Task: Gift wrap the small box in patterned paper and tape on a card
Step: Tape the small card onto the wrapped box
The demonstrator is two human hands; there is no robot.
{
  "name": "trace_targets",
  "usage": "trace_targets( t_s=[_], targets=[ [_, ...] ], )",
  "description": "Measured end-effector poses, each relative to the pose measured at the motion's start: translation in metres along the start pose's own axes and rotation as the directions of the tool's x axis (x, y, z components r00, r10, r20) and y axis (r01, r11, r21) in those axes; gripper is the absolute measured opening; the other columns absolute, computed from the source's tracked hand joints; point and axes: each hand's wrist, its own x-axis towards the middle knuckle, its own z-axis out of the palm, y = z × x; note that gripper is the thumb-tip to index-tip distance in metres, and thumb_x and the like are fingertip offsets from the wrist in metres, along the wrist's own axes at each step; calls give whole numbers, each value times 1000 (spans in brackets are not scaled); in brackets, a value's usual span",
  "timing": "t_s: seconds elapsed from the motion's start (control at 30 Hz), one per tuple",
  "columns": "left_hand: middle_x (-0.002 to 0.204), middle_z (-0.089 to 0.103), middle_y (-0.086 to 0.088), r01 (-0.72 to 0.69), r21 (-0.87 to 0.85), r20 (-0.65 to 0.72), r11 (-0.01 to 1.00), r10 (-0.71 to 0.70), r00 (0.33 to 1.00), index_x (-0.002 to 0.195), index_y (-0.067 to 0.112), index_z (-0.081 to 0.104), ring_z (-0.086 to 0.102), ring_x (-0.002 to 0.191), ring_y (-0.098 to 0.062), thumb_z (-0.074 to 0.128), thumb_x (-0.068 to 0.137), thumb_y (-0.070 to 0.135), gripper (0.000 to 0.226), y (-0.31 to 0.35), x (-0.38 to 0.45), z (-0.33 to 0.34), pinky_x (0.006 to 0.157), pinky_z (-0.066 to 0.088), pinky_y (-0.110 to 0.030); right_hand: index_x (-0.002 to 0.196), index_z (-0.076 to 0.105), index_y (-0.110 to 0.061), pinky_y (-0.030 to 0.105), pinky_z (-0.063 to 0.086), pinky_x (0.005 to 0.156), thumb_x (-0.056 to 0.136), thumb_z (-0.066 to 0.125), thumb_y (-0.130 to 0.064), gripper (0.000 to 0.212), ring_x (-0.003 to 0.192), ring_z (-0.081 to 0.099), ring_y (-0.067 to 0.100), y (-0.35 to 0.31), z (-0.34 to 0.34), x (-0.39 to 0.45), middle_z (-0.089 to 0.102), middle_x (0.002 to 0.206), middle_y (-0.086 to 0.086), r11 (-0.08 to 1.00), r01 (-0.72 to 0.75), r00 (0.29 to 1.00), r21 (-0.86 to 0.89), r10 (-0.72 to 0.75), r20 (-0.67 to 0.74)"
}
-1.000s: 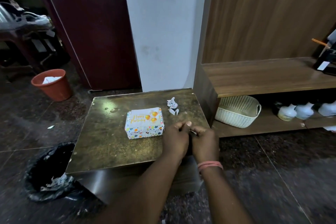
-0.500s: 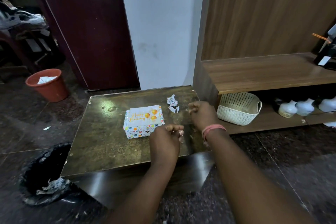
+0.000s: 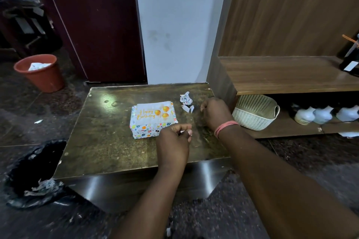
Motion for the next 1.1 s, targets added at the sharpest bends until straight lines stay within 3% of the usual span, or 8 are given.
trace_targets(
  t_s=[0.1, 0.37, 0.57, 0.67, 0.7, 0.83, 0.97, 1.1],
  targets=[
    [78, 75, 3, 3, -69, 26, 998, -2, 1000, 83, 24, 76, 72, 73, -7, 71, 93, -1, 27, 1, 0, -11, 66, 55, -16, 89, 74, -3, 35, 55, 78, 89, 54, -3, 20, 88, 69, 36, -2, -5, -1, 72, 94, 19, 998, 45, 999, -50, -44, 17],
    [91, 76, -6, 57, -196, 99, 979, -38, 994, 88, 15, 77, 72, 83, -11, 70, 92, -4, 21, 4, 5, -25, 81, 62, -26, 95, 69, -2, 36, 52, 77, 94, 51, -4, 18, 91, 68, 38, -7, 2, -5, 63, 104, 21, 997, 52, 999, -62, -51, 12],
    [92, 76, -7, 62, -221, 124, 973, -35, 992, 96, 8, 77, 72, 88, -15, 69, 93, -5, 15, 4, 4, -19, 78, 61, -24, 92, 73, -12, 24, 49, 86, 91, 51, -1, 24, 95, 68, 27, -1, -3, -10, 74, 97, 9, 966, -124, 989, 228, 139, -51],
    [94, 74, -10, 93, -267, 129, 959, -60, 990, 99, 4, 75, 71, 84, -15, 66, 94, -7, 15, 5, 6, -12, 73, 60, -19, 94, 71, -21, 38, 56, 92, 92, 55, -11, 19, 86, 69, 23, 10, -1, -12, 75, 91, 4, 906, -136, 984, 401, 170, -49],
    [95, 74, -10, 105, -278, 136, 955, -69, 988, 101, 3, 75, 70, 83, -14, 65, 95, -7, 15, 6, 6, -8, 72, 59, -17, 97, 73, -20, 35, 56, 91, 91, 63, -15, 12, 85, 69, 21, 10, -3, -14, 75, 90, 2, 900, -142, 985, 412, 168, -26],
    [94, 73, -5, 130, -288, 158, 949, -87, 984, 99, 6, 75, 70, 87, -15, 63, 96, -7, 17, 7, 1, 1, 72, 58, -15, 96, 80, -17, 20, 48, 77, 86, 77, -21, 12, 84, 69, 16, 3, -3, -12, 76, 86, 0, 959, -85, 993, 272, 104, -58],
    [92, 72, -7, 141, -292, 158, 946, -98, 983, 100, 5, 74, 69, 86, -15, 63, 97, -7, 16, 8, 0, -1, 72, 59, -15, 86, 78, -16, 30, 53, 81, 92, 62, -14, 18, 90, 70, 29, -4, -1, -8, 75, 96, 8, 999, -6, 996, 50, 10, -90],
    [95, 72, -13, 206, -353, 182, 913, -149, 972, 96, 7, 72, 72, 87, -18, 62, 98, -5, 16, 7, -1, -4, 80, 61, -20, 105, 69, -5, 38, 51, 89, 96, 53, -8, 19, 103, 66, 38, -15, 4, -9, 63, 115, 18, 999, -23, 999, -36, 22, -41]
  ],
)
